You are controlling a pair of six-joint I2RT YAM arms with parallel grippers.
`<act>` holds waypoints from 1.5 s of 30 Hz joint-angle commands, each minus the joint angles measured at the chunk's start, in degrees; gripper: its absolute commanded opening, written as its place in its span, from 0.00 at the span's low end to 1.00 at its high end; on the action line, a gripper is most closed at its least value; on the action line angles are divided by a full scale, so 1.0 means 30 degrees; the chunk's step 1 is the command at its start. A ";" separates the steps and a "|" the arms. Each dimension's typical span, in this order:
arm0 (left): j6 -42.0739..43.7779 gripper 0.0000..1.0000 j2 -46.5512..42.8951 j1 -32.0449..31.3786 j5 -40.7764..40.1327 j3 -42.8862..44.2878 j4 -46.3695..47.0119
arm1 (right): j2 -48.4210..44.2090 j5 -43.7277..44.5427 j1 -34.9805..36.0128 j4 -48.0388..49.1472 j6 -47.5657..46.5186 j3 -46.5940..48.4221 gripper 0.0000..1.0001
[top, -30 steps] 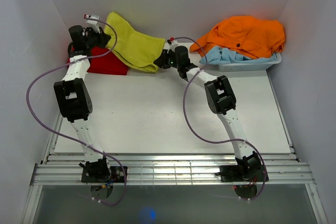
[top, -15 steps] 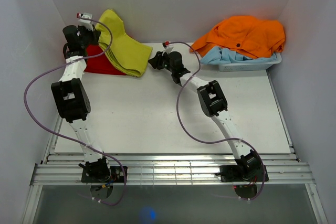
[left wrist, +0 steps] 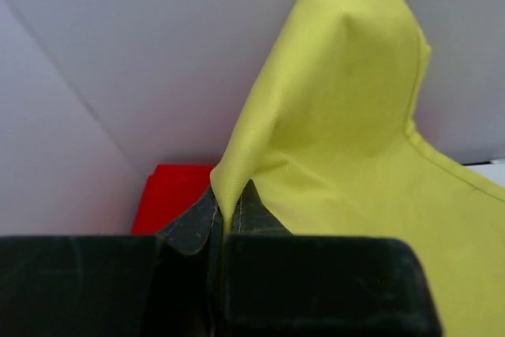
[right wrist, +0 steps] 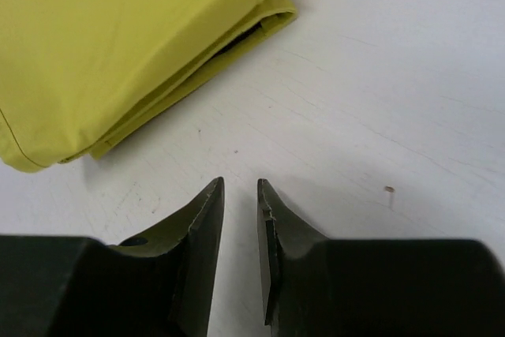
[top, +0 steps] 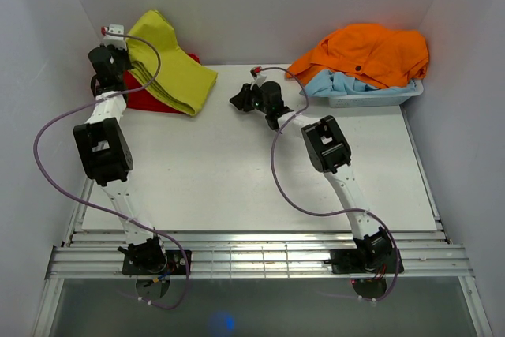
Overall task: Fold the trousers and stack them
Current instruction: Neatly place the folded trousers to the corner
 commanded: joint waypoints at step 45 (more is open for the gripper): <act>0.4063 0.98 -0.3691 -0.2942 0.3561 0.0377 -2.0991 | -1.5686 -0.5363 -0.5360 -1.7413 -0.9648 -0.9548 0.88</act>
